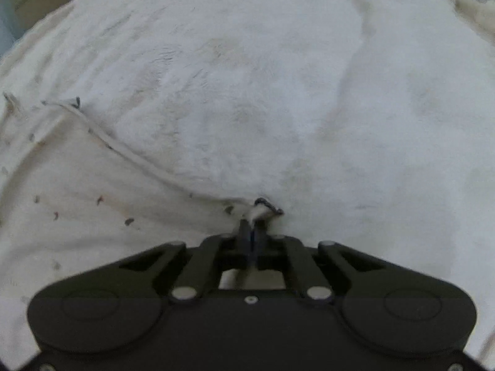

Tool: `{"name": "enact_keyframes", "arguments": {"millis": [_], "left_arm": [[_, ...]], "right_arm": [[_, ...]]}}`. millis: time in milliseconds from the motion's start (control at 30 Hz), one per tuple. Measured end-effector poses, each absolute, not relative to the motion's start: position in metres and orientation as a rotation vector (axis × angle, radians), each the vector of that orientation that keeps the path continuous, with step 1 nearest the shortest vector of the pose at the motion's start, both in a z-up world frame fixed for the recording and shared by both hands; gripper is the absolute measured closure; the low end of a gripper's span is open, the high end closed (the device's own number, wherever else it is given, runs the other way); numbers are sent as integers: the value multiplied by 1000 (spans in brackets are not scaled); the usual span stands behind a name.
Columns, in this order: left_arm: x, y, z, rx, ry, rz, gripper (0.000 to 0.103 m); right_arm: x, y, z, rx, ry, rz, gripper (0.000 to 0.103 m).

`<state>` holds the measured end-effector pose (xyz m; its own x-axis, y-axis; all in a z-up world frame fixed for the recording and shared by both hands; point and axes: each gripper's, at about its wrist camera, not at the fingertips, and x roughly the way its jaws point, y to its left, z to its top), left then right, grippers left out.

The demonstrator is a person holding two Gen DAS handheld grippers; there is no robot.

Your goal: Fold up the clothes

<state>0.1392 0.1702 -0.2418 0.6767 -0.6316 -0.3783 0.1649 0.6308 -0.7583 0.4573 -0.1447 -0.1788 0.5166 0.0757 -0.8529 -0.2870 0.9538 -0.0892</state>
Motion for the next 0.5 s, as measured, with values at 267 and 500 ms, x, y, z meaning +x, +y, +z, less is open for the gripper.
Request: {"name": "enact_keyframes", "arguments": {"millis": [267, 500], "left_arm": [[135, 173, -241, -761, 673, -483, 25], [131, 171, -241, -758, 668, -478, 25]], "right_arm": [[365, -150, -124, -168, 885, 75, 58], [247, -175, -129, 241, 961, 202, 99]]}}
